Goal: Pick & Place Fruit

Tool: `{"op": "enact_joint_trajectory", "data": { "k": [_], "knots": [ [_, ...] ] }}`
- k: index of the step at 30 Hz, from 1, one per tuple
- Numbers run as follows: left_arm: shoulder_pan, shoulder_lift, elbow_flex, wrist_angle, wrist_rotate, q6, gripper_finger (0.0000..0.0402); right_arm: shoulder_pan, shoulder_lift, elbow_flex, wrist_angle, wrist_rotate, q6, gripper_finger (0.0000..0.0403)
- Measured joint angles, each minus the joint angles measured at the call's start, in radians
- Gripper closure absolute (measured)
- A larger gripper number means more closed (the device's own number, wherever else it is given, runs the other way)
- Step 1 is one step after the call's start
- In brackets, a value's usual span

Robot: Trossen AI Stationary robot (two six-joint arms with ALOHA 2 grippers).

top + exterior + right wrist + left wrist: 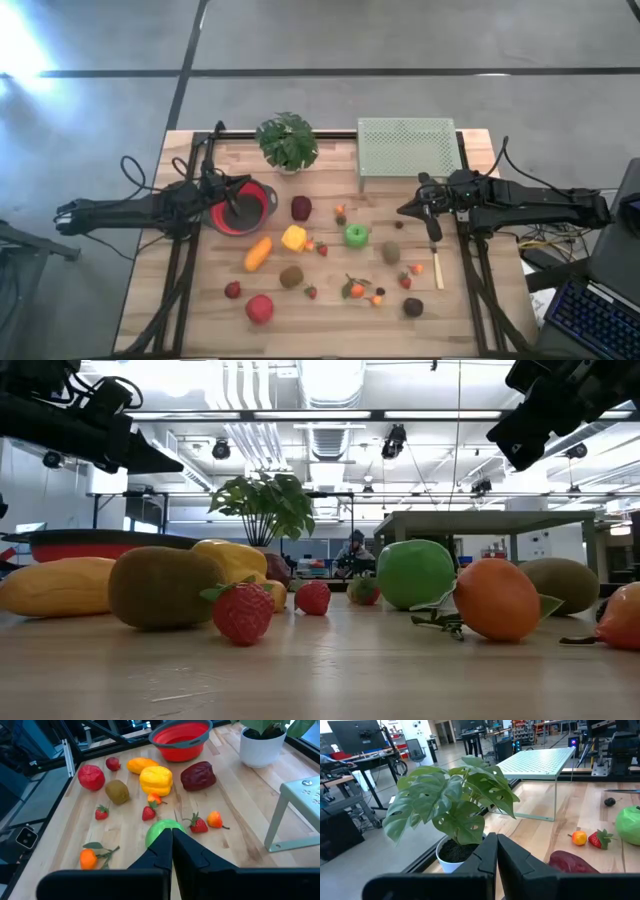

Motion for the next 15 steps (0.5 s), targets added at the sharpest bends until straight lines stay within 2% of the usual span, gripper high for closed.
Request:
{"op": "enact_joint_trajectory", "data": {
  "k": [9, 15],
  "knots": [
    [0.000, 0.000, 0.000, 0.000, 0.000, 0.000, 0.0385, 0.000, 0.000, 0.000, 0.000, 0.002, -0.005, 0.0394],
    [0.000, 0.000, 0.000, 0.000, 0.000, 0.000, 0.0385, 0.000, 0.000, 0.000, 0.015, 0.038, -0.107, 0.0394]
  ]
}}
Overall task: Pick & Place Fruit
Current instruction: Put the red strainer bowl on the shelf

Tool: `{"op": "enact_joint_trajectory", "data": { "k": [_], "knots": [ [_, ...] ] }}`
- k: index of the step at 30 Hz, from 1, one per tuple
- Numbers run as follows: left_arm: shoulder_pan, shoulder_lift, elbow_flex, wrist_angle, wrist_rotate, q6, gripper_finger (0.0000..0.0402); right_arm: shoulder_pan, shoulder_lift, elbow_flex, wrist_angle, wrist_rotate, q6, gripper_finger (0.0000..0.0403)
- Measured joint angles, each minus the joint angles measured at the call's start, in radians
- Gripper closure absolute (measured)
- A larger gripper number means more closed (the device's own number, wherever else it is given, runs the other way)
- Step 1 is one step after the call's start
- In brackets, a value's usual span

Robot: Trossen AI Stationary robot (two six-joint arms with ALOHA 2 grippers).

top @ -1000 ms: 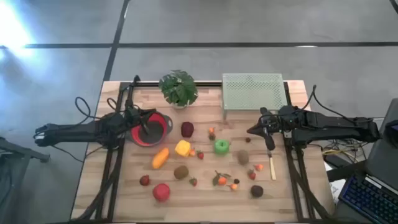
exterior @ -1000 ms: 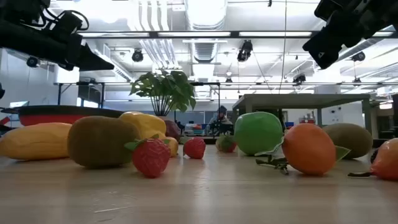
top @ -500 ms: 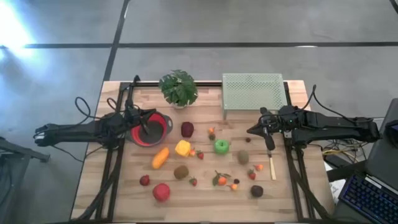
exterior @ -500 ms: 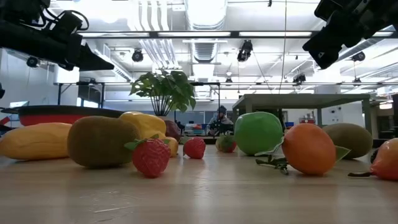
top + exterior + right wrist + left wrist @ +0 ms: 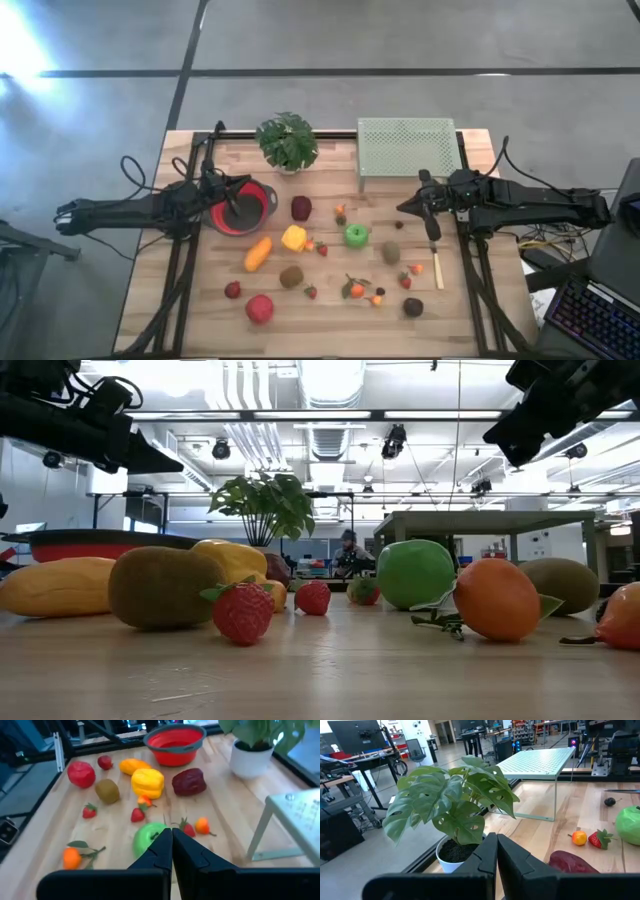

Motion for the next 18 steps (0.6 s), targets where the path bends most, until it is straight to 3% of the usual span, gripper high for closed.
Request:
{"op": "enact_joint_trajectory", "data": {
  "k": [10, 18],
  "knots": [
    [0.000, 0.000, 0.000, 0.000, 0.000, 0.000, 0.0385, 0.000, 0.078, 0.000, 0.241, 0.019, -0.089, 0.0394],
    [0.000, 0.000, 0.000, 0.000, 0.000, 0.000, 0.0385, 0.000, 0.218, 0.000, 0.353, 0.019, 0.067, 0.0394]
  ]
}}
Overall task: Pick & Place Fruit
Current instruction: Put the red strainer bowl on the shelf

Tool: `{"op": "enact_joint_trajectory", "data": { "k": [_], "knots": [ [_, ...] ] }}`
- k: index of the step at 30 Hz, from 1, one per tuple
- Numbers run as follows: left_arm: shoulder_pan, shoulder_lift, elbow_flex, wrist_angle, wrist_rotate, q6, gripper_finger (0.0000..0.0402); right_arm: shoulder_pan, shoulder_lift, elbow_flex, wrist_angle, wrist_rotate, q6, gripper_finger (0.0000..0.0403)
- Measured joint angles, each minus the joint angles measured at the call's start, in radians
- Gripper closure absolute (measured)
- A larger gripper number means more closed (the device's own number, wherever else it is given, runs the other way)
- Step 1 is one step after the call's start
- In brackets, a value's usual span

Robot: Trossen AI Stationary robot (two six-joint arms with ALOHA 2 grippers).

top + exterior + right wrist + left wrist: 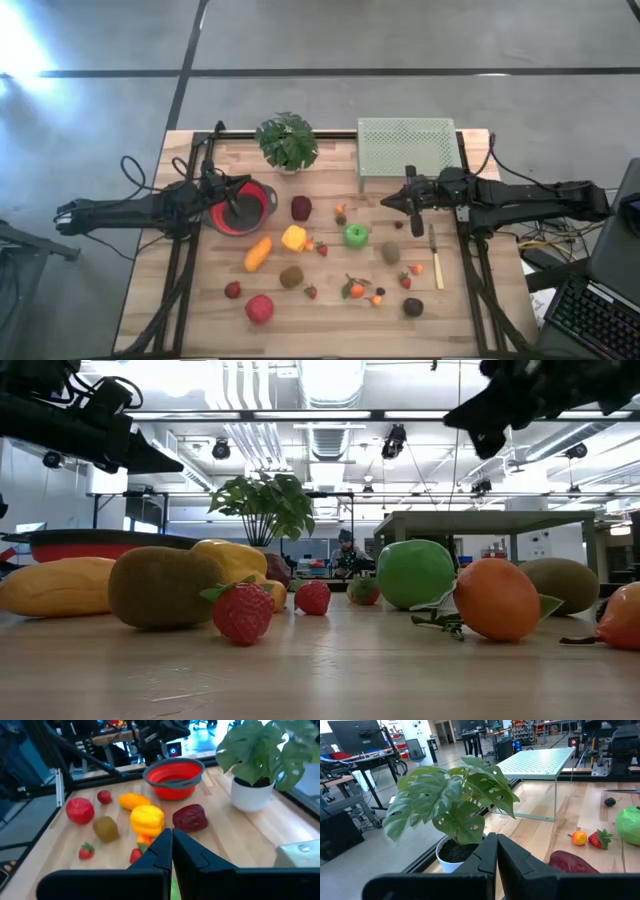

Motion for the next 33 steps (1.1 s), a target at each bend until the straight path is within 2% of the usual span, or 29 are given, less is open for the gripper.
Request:
{"op": "enact_joint_trajectory", "data": {
  "k": [4, 7, 10, 15, 23, 28, 33],
  "knots": [
    [0.000, 0.000, 0.000, 0.000, 0.000, 0.000, 0.0385, 0.000, 0.094, 0.000, 0.114, -0.008, 0.049, 0.0394],
    [0.000, 0.000, 0.000, 0.000, 0.000, 0.000, 0.0385, 0.000, 0.142, 0.001, 0.200, -0.062, 0.081, 0.0394],
    [0.000, 0.000, 0.000, 0.000, 0.000, 0.000, 0.0385, 0.001, 0.154, 0.035, 0.172, -0.101, 0.082, 0.0394],
    [0.000, 0.000, 0.000, 0.000, 0.000, 0.000, 0.0385, 0.000, 0.147, 0.084, 0.129, -0.101, 0.018, 0.0394],
    [0.000, 0.000, 0.000, 0.000, 0.000, 0.000, 0.0385, -0.001, 0.152, 0.113, 0.115, -0.101, 0.016, 0.0394],
    [0.000, 0.000, 0.000, 0.009, 0.000, -0.015, 0.0385, -0.003, 0.164, 0.113, 0.115, -0.020, 0.019, 0.0394],
    [0.000, 0.000, 0.000, -0.023, 0.001, -0.215, 0.0385, -0.009, 0.175, 0.113, 0.116, 0.075, 0.025, 0.0394]
  ]
}}
